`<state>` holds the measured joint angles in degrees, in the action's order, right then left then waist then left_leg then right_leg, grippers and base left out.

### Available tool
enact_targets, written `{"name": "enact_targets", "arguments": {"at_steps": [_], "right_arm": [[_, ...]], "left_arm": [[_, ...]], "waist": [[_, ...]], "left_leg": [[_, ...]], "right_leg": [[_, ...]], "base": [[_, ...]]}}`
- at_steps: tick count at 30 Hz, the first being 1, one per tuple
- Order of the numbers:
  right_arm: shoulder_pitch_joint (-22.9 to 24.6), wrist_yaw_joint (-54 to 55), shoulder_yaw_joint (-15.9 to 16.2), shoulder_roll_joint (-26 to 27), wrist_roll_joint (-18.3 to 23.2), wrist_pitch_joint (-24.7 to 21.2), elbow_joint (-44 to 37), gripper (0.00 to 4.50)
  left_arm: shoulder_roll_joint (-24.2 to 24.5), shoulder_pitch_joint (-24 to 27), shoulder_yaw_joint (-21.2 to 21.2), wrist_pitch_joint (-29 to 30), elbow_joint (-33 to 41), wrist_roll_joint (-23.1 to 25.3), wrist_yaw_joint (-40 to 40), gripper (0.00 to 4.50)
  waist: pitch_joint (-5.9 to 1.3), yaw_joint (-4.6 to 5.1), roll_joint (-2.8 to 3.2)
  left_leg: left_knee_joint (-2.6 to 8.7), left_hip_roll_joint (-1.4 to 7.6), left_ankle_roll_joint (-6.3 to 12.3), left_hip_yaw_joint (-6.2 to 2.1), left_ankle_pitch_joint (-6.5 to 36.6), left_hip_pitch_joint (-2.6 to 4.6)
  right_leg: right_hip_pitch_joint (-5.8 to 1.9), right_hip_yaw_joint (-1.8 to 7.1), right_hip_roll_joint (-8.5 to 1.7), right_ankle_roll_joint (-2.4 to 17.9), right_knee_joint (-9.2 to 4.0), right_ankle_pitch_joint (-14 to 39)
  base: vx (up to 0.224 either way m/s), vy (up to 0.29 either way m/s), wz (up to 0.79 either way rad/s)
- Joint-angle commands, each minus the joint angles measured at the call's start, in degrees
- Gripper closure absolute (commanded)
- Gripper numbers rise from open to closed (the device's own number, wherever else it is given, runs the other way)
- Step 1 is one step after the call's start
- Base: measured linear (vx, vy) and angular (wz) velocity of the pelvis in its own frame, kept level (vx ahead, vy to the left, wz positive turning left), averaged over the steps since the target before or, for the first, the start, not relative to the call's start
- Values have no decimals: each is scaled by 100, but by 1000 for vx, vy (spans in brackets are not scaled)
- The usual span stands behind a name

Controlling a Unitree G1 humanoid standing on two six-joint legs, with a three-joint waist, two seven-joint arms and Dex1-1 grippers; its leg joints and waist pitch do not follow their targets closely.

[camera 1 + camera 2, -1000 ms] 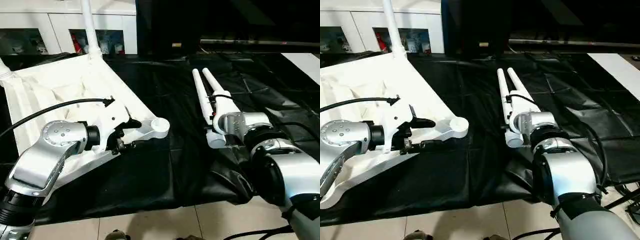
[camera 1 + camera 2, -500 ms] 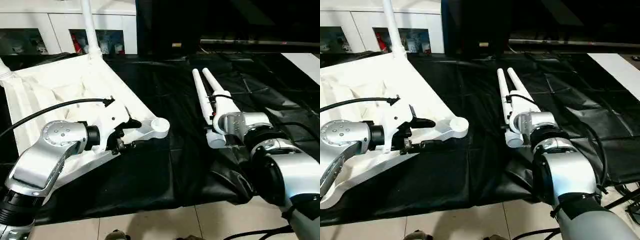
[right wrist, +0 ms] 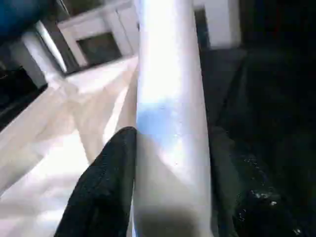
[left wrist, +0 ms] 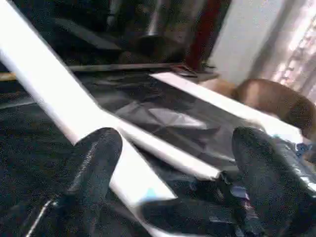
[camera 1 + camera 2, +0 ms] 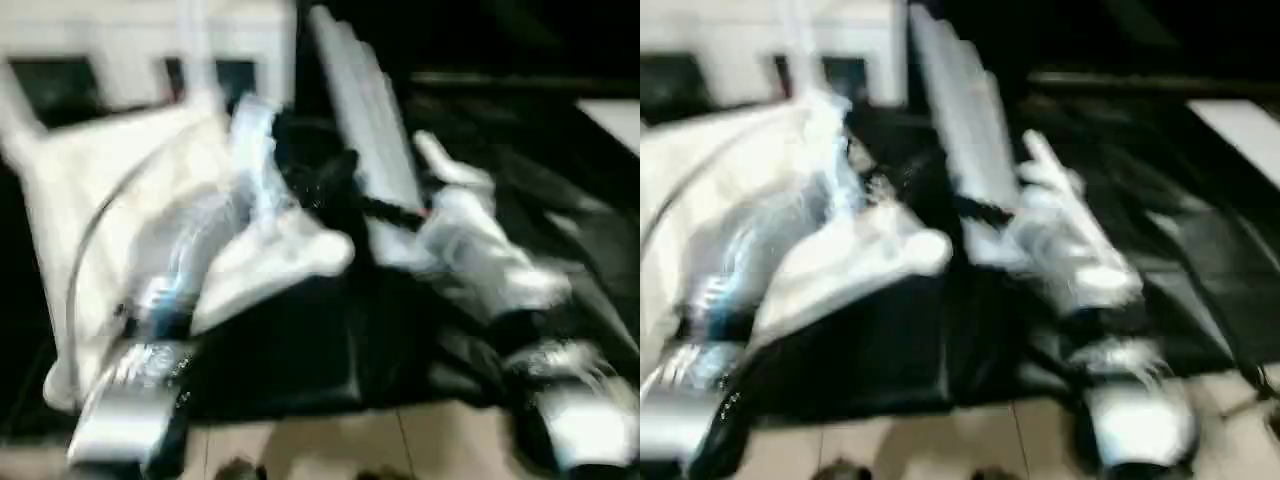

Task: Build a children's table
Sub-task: Pick table leg

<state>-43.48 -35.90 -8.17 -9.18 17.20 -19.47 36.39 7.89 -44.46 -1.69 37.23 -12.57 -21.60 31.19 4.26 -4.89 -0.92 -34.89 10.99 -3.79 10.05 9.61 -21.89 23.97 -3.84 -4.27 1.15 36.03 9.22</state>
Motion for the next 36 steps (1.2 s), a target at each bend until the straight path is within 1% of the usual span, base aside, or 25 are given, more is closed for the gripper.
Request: {"name": "enact_targets", "arguments": {"at_steps": [1, 2, 3, 4, 5, 6, 7, 8, 10, 11, 13, 14, 15, 16, 18, 20, 21, 22, 25, 27, 28, 29, 33, 34, 36], "right_arm": [[-28, 145, -85, -143, -154, 157, 81, 266], [29, 144, -69, -153, -146, 146, -39, 266], [74, 146, -63, -156, -125, 131, -166, 266], [169, 134, -55, -152, -102, 93, -366, 266], [169, 134, -55, -152, -102, 93, -366, 266], [355, 37, 28, -147, -93, 125, -776, 266], [439, -2, 90, -157, -107, 176, -941, 266], [497, -65, 132, -152, -89, 227, -1061, 266], [622, -105, 168, -71, 12, 328, -1366, 266], [622, -105, 168, -71, 12, 328, -1366, 266], [752, -220, 234, 5, 136, 336, -1713, 266], [833, -294, 284, 47, 207, 315, -1923, 266], [942, -355, 345, 107, 305, 234, -2198, 266], [964, -364, 357, 120, 324, 213, -2253, 266], [1022, -386, 395, 137, 338, 196, -2362, 266], [1148, -463, 505, 173, 381, 121, -2593, 266], [1212, -497, 594, 181, 351, 113, -2678, 266], [1289, -506, 701, 183, 294, 116, -2753, 266], [1309, -463, 741, 213, 242, 153, -2724, 266], [1332, -419, 765, 214, 205, 149, -2746, 266], [1350, -383, 791, 213, 189, 151, -2763, 266], [1351, -350, 800, 210, 169, 169, -2749, 266], [1329, -153, 803, 221, 102, 214, -2706, 266], [1316, -121, 805, 221, 85, 232, -2686, 266], [1269, -49, 833, 266, 29, 280, -2626, 266]], "left_arm": [[271, 265, 80, -85, 27, 266, 108, 87], [295, 291, 84, -95, 62, 291, 153, 104], [317, 308, 82, -94, 78, 329, 164, 118], [312, 282, 63, -88, 33, 341, 147, 126], [312, 282, 63, -88, 33, 341, 147, 127], [225, 190, -166, 84, -113, 134, 8, 127], [168, 132, -306, 241, -188, -78, -41, 127], [154, 118, -356, 371, -175, -230, -11, 97], [66, 156, -426, 558, 57, -526, 73, 90], [66, 156, -426, 558, 57, -526, 73, 73], [-24, 153, -483, 569, 131, -569, -10, 73], [-70, 153, -524, 611, 134, -597, -43, 49], [-145, 154, -608, 657, 125, -645, -69, 49], [-162, 154, -627, 666, 122, -656, -73, 40], [-206, 136, -675, 671, 97, -657, -165, 40], [-285, 81, -785, 642, -27, -667, -433, 17], [-324, 53, -858, 629, -101, -707, -554, 8], [-416, 19, -1012, 671, -160, -868, -695, 4], [-477, 17, -1078, 695, -144, -961, -730, 0], [-518, 20, -1127, 750, -90, -1012, -748, 0], [-549, 23, -1171, 801, -37, -1049, -762, 29], [-568, 27, -1184, 827, -2, -1057, -773, 36], [-620, 52, -1172, 904, 87, -1109, -948, 43], [-637, 52, -1175, 922, 94, -1118, -1004, 76], [-705, 38, -1209, 929, 97, -1152, -1151, 79]], "waist": [[-511, -39, 8], [-502, -24, 1], [-511, -32, 32], [-509, -34, 36], [-511, -37, 33], [-511, -33, 37], [-510, -60, 12], [-512, -66, 6], [-514, -59, 4], [-510, -61, -9], [-504, -77, -13], [-504, -80, -12], [-499, -82, -12], [-500, -74, -11], [-489, -62, -5], [-487, -66, -10], [-487, -64, -18], [-484, -66, -3], [-482, -66, -11], [-481, -71, -13], [-480, -70, -11], [-482, -71, -8], [-489, -68, 3], [-483, -63, 4], [-485, -64, -1]], "left_leg": [[338, 120, 109, -26, 1016, 83], [346, 115, 100, -25, 1004, 59], [346, 123, 75, -31, 1032, 87], [352, 130, 69, -35, 1061, 91], [359, 135, 65, -39, 1065, 91], [367, 142, 54, -50, 1109, 96], [362, 142, 63, -40, 1106, 99], [362, 138, 61, -40, 1071, 92], [374, 144, 90, -55, 1063, 67], [371, 144, 93, -47, 1074, 71], [367, 139, 145, -43, 1032, 62], [371, 143, 165, -46, 1032, 58], [372, 141, 185, -45, 1009, 48], [379, 145, 193, -53, 1029, 51], [391, 144, 158, -60, 1130, 59], [388, 146, 115, -60, 1152, 63], [394, 142, 115, -59, 1140, 53], [392, 136, 99, -60, 1169, 51], [393, 134, 84, -64, 1248, 59], [395, 135, 77, -65, 1228, 57], [398, 137, 75, -67, 1197, 51], [398, 139, 77, -68, 1188, 52], [401, 151, 79, -70, 1155, 59], [408, 153, 68, -71, 1153, 53], [403, 144, 77, -66, 1161, 54]], "right_leg": [[-351, 234, -349, 1065, -486, 1600], [-358, 231, -333, 1015, -497, 1642], [-341, 225, -329, 974, -497, 1658], [-335, 218, -316, 956, -503, 1635], [-343, 216, -318, 955, -503, 1604], [-333, 206, -318, 991, -489, 1590], [-341, 210, -327, 999, -493, 1535], [-346, 212, -332, 1026, -475, 1472], [-352, 206, -334, 1062, -459, 1432], [-354, 211, -344, 1075, -463, 1436], [-358, 216, -343, 1037, -476, 1447], [-362, 218, -346, 1018, -478, 1456], [-368, 216, -342, 982, -486, 1457], [-363, 212, -339, 957, -489, 1495], [-350, 204, -345, 915, -516, 1720], [-346, 213, -342, 864, -525, 1761], [-352, 211, -337, 867, -527, 1738], [-353, 211, -334, 859, -527, 1739], [-342, 206, -348, 804, -553, 1927], [-340, 211, -349, 778, -555, 1957], [-342, 210, -347, 786, -547, 1919], [-341, 211, -348, 790, -548, 1891], [-339, 216, -343, 856, -525, 1655], [-342, 216, -340, 871, -518, 1613], [-347, 215, -340, 870, -520, 1609]], "base": [[0, 0, 0], [0, 0, 0], [0, 0, 0], [0, 0, 0], [0, 0, 0], [0, 0, 0], [0, 0, 0], [0, 0, 0], [0, 0, 0], [0, 0, 0], [0, 0, 0], [0, 0, 0], [0, 0, 0], [0, 0, 0], [0, 0, 0], [0, 0, 0], [0, 0, 0], [0, 0, 0], [0, 0, 0], [0, 0, 0], [0, 0, 0], [0, 0, 0], [0, 0, 0], [0, 0, 0], [0, 0, 0]]}}
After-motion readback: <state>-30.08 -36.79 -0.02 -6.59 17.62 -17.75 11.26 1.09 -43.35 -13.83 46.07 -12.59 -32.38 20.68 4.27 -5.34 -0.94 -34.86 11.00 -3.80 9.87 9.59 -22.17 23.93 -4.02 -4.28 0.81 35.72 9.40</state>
